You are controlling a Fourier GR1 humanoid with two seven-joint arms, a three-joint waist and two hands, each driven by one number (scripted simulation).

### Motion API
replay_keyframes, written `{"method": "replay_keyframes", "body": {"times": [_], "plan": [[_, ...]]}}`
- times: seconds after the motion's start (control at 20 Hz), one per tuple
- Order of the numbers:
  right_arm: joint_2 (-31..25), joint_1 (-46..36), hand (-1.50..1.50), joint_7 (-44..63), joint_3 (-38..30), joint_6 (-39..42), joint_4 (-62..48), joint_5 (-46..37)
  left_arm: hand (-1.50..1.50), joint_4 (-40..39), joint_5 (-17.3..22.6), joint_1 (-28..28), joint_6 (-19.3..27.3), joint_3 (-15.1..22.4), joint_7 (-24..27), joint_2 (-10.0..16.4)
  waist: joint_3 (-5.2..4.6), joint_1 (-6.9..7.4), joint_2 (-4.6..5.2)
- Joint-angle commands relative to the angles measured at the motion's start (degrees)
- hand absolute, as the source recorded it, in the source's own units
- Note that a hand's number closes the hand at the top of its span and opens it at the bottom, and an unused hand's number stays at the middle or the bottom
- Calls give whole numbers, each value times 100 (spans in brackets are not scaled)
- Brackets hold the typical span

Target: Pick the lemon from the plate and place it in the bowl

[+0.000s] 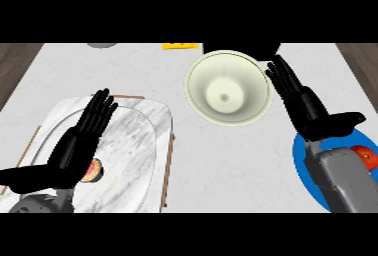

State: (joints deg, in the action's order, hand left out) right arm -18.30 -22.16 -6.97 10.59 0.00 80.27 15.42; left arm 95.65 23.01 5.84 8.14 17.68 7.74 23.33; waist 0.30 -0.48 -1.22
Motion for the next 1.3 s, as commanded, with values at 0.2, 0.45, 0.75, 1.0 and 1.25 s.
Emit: {"method": "replay_keyframes", "body": {"times": [0.2,0.45,0.75,1.0,1.25], "plan": [[-1150,1400,150,-1087,-1383,2226,-187,1730,0,-394,-823,76,999,-884,-389,765,39,-219,124],[-1608,1961,-150,-1997,-2828,1563,-1533,1572,0,-583,-1076,101,1370,-816,-732,727,37,-325,178],[-2646,2686,-150,-4178,-2941,3397,-2317,542,0,-464,-1147,322,1273,-762,-1222,885,13,-50,150],[-3505,2830,-150,-4324,-2788,3355,-2381,-226,0,-429,-1528,413,1543,-436,-1335,547,-15,17,129],[-4046,2618,-150,-3537,-2316,2751,-1733,-919,0,-317,-1698,507,1556,-375,-1536,545,-31,100,122]]}}
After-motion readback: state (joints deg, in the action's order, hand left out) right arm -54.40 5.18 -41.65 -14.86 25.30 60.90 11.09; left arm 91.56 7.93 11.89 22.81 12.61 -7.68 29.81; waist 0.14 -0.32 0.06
